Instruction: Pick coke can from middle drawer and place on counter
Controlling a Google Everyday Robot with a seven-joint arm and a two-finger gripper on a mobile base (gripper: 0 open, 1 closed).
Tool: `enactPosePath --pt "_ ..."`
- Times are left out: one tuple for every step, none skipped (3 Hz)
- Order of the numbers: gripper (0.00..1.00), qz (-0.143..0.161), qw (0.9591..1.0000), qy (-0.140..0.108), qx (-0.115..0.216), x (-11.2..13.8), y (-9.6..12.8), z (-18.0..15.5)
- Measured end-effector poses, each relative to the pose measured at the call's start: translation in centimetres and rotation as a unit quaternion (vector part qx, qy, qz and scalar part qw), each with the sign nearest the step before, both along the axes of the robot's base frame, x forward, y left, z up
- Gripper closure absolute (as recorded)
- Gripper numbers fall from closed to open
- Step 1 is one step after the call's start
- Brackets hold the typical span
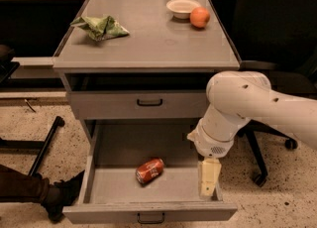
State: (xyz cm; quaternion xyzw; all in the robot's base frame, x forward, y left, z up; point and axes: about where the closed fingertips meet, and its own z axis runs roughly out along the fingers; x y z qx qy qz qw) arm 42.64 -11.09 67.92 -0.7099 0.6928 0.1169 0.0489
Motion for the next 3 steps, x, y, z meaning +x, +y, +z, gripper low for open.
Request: enactPosePath --pt "0.00 0.000 1.0000 0.000 0.000 0.0 0.0 0.0" --pt "0.00 0.040 0.9991 -0.016 0.000 1.4 2.4 -3.3" --pt "0.00 0.112 0.9929 -0.039 0.012 4.1 7.2 -7.8"
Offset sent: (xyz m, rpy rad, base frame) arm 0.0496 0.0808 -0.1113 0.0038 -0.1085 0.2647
